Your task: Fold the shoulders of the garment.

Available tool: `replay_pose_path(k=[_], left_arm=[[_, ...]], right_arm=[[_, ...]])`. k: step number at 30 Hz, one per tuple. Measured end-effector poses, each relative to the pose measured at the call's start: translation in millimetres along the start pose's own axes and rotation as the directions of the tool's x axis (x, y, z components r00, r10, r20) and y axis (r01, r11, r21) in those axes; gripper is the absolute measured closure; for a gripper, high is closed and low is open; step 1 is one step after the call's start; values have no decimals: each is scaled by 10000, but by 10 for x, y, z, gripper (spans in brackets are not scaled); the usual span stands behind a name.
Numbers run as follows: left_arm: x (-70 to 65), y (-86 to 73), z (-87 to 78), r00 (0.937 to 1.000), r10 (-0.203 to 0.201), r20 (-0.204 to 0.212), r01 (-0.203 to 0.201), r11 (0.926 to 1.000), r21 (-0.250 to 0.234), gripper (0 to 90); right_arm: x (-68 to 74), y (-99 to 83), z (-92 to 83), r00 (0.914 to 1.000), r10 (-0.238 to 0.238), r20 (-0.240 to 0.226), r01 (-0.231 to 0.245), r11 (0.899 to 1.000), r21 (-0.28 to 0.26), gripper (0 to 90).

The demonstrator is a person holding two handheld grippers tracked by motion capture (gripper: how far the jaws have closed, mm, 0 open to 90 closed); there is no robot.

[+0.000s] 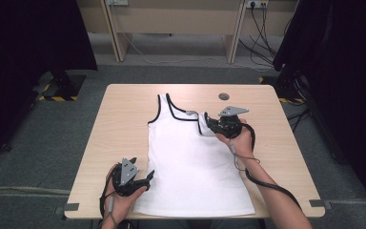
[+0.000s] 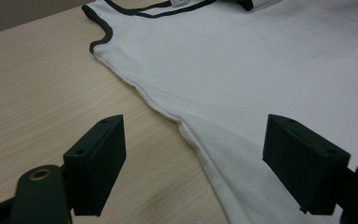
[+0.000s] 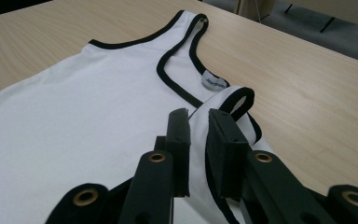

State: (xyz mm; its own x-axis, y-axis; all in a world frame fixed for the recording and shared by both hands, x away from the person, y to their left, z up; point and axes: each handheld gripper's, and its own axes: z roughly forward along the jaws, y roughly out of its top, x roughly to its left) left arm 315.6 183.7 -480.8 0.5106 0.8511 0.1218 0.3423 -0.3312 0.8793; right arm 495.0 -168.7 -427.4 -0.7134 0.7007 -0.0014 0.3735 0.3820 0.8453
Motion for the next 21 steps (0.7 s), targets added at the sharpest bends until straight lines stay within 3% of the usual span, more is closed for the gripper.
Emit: replay_pose_path(k=[8, 17, 21], left_arm=[[2, 1, 2, 10000, 1, 12, -1, 10000, 43, 207], [4, 0, -1, 10000, -23, 23, 23, 10000, 5, 207], [4, -1, -2, 10000, -21, 26, 21, 10000, -3, 208]], right_arm=[[-172, 155, 5, 9974, 672, 245, -670, 9977, -99, 679], [-308, 339, 317, 9908, 1347, 111, -1351, 9880, 750, 587], [-348, 345, 467, 9883, 1521, 132, -1524, 9781, 1418, 635]])
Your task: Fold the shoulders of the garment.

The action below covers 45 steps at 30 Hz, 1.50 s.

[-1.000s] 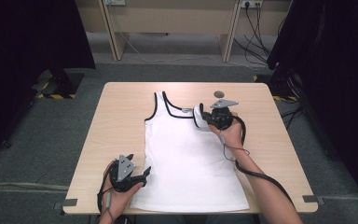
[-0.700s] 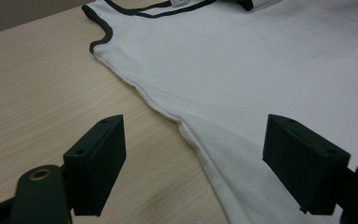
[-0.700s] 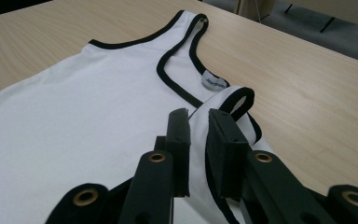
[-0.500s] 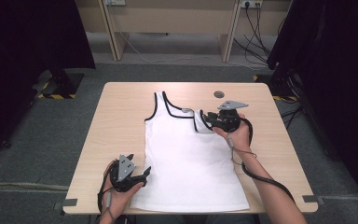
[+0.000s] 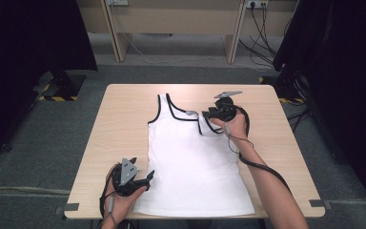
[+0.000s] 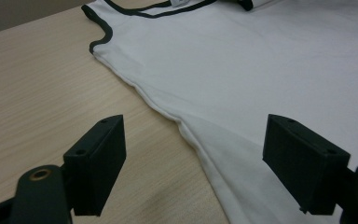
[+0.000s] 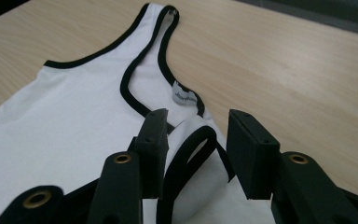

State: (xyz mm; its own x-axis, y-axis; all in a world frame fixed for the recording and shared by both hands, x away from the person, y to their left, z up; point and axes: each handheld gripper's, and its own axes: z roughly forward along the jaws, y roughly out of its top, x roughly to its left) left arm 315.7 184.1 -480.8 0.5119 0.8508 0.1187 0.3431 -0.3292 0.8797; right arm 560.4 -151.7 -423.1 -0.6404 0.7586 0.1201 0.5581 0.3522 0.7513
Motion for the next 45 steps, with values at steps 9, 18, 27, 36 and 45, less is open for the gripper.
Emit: replay_pose_path(k=[9, 18, 27, 36, 45], left_arm=[[-2, 0, -1, 10000, 16, 3, -16, 10000, -6, 208], [-10, 1, 2, 10000, 88, -36, -88, 10000, 35, 208], [-11, 5, 10, 9999, 107, -54, -106, 9999, 122, 209], [-17, 6, 13, 9999, 118, -61, -117, 9998, 136, 209], [-23, 8, 16, 9998, 183, -63, -182, 9997, 192, 209]], right_arm=[[74, -6, -30, 9983, -157, -566, 144, 9996, -233, 843], [257, -96, -263, 9826, -1293, -1330, 1210, 9903, -686, 842], [287, -377, -307, 9456, -1956, -2599, 1902, 9807, -460, 840], [360, -592, -304, 9103, -2494, -3303, 2709, 9624, 199, 797], [293, -461, -424, 9383, -1677, -3026, 1651, 9857, -344, 692]])
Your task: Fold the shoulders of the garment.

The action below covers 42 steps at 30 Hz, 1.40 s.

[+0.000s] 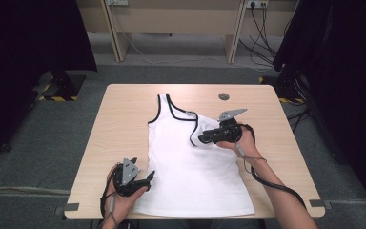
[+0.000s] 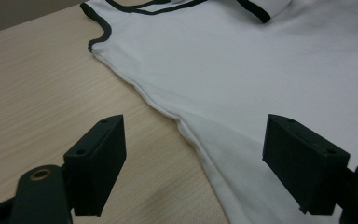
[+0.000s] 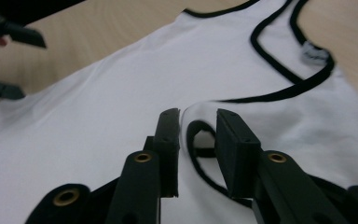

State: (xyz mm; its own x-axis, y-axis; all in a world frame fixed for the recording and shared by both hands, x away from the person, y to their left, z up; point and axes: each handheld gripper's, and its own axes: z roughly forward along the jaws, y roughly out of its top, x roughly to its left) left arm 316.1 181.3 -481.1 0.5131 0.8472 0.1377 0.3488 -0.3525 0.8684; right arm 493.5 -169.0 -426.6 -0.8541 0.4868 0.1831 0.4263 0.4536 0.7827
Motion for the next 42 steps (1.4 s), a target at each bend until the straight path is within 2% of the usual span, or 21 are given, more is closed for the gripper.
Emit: replay_pose_path(k=[4, 6, 10, 15, 18, 24, 27, 30, 32, 35, 37, 42], left_arm=[[0, -1, -2, 10000, -4, -5, 4, 10000, -23, 209], [-2, 0, 0, 10000, 0, -1, 0, 10000, 3, 209], [-5, 0, -1, 10000, 34, -9, -34, 10000, -13, 209], [-2, -2, -5, 10000, 2, 12, -2, 10000, -45, 209], [-9, 1, 1, 10000, 64, -1, -64, 10000, 13, 209], [-15, 3, 3, 9999, 124, -36, -124, 9999, 55, 210], [-15, 3, 3, 9999, 118, -31, -118, 9999, 58, 210], [-15, 3, 3, 9999, 124, -24, -124, 9999, 61, 210], [-16, 3, 4, 9999, 130, -24, -130, 9999, 49, 210], [-17, 2, 3, 9999, 130, -22, -129, 9999, 42, 210], [-15, 2, 3, 9999, 112, -11, -112, 9999, 41, 210], [-21, 3, 5, 9999, 136, -24, -136, 9999, 49, 210]], right_arm=[[-7, 92, 70, 9944, 541, 906, -545, 9985, 21, 657], [0, 121, 142, 9908, 569, 1226, -595, 9981, 178, 657], [19, 144, 320, 9866, 488, 1556, -621, 9947, 816, 651], [80, 97, 422, 9882, -62, 1532, -212, 9841, 1766, 654], [136, 47, 422, 9915, -457, 1221, 156, 9715, 2367, 654], [221, -87, 464, 9911, -801, 1061, 468, 9571, 2860, 642], [224, -91, 432, 9936, -616, 950, 345, 9639, 2639, 630], [184, -41, 346, 9918, -376, 1221, 130, 9804, 1965, 620], [115, 1, 288, 9856, -48, 1688, -199, 9893, 1445, 598], [-24, 35, 238, 9720, 539, 2285, -795, 9913, 1046, 590], [-71, 19, 257, 9668, 479, 2509, -819, 9885, 1267, 586], [-11, -78, 373, 9754, -23, 2206, -429, 9789, 2000, 571]])
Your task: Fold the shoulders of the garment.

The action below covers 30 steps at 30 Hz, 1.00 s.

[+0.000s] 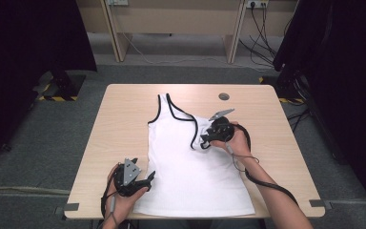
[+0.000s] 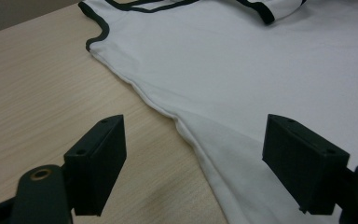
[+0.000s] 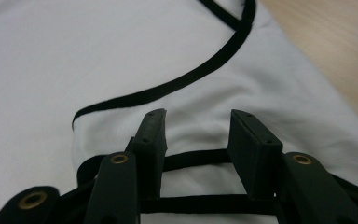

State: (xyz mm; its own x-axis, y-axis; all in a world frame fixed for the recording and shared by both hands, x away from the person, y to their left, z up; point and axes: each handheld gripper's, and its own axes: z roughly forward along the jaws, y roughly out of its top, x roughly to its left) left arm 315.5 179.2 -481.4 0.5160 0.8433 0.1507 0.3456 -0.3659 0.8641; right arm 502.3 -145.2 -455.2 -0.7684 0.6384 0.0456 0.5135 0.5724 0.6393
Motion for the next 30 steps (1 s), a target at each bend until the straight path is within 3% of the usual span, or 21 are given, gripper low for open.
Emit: replay_pose_path(k=[5, 11, 13, 17, 21, 30], left_arm=[[6, 1, -1, 10000, -10, 17, 10, 10000, 31, 210], [-6, 3, 1, 10000, 95, -28, -95, 9999, 80, 210], [-6, 3, 3, 9999, 108, -29, -108, 9999, 93, 210], [-6, 4, 5, 10000, 93, -24, -93, 9999, 90, 210], [-3, 2, 1, 10000, 74, -10, -74, 10000, 47, 210], [-3, 0, -2, 10000, 65, 17, -65, 10000, 22, 210]], right_arm=[[81, -63, 5, 9972, -736, 120, 732, 9968, 327, 572], [109, -98, -75, 9950, -990, 94, 982, 9934, 598, 559], [100, -81, -104, 9952, -969, 143, 962, 9945, 425, 555], [-46, 15, -166, 9982, -93, 595, 120, 9989, -452, 549], [-247, 117, -125, 9893, 833, 1198, -736, 9938, -829, 533], [-397, 42, 75, 9853, 1183, 1235, -1206, 9926, 109, 520]])
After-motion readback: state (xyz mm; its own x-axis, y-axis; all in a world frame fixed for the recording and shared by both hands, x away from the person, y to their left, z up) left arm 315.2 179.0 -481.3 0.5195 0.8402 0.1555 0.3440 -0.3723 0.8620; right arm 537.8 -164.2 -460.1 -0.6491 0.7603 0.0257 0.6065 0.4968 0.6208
